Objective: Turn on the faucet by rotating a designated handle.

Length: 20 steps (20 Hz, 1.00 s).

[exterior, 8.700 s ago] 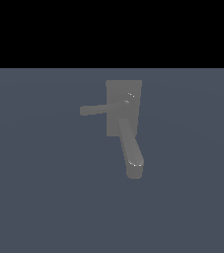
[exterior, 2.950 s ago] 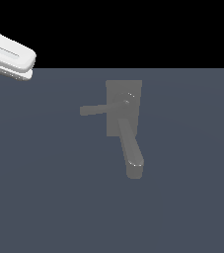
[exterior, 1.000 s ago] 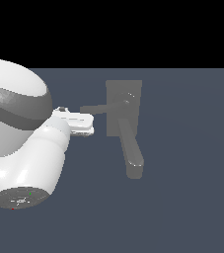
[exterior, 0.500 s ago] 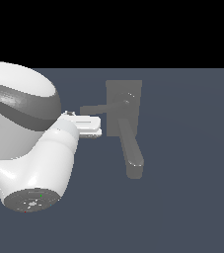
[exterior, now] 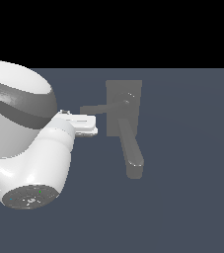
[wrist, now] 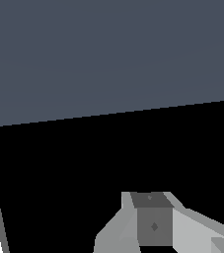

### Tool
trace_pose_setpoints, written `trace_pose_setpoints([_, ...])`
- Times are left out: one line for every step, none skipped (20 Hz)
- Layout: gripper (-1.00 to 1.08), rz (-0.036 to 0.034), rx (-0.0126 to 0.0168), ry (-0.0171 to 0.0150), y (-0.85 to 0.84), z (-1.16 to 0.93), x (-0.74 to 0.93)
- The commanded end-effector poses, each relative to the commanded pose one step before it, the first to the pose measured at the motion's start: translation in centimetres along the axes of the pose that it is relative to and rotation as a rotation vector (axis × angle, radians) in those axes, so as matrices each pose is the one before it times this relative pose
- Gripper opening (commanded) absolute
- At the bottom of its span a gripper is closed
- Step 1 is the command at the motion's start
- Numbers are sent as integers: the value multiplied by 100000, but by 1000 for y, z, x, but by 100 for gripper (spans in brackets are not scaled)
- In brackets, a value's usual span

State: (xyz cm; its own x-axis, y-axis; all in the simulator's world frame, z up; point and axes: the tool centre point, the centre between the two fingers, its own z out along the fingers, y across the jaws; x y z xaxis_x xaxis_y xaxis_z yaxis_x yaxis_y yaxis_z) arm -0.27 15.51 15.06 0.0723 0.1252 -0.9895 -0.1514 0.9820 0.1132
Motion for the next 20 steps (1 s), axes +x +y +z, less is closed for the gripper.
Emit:
trace_pose_setpoints([-100, 1653, -56, -119, -99, 89, 50])
trace_pose_setpoints([-100, 671, 310, 80, -205, 0, 90])
trace_pose_setpoints([-100, 486, 347, 114, -240, -14, 93])
trace_pose_setpoints([-100, 270, 331, 134, -252, -24, 87])
trace_pose_setpoints([-100, 38, 286, 148, -254, -33, 75])
trace_pose_setpoints([-100, -238, 225, 169, -264, -43, 63])
trace_pose_setpoints([-100, -559, 166, 197, -284, -54, 50])
trace_pose_setpoints([-100, -912, 124, 231, -319, -66, 35])
trace_pose_setpoints([-100, -1257, 113, 265, -363, -76, 19])
trace_pose_setpoints([-100, -1495, 161, 286, -412, -77, 1])
trace_pose_setpoints([-100, -1354, 245, 254, -404, -61, -10])
trace_pose_setpoints([-100, -1163, 375, 230, -418, -44, -15])
trace_pose_setpoints([-100, -1030, 564, 233, -477, -31, -15])
trace_pose_setpoints([-100, -905, 757, 261, -539, -21, -6])
trace_pose_setpoints([-100, -784, 942, 321, -600, -16, 16])
trace_pose_setpoints([-100, -650, 1058, 414, -626, -18, 59])
trace_pose_setpoints([-100, -489, 979, 490, -558, -27, 108])
trace_pose_setpoints([-100, -387, 825, 564, -467, -41, 156])
trace_pose_setpoints([-100, -335, 644, 633, -375, -57, 201])
trace_pose_setpoints([-100, -316, 458, 694, -286, -73, 240])
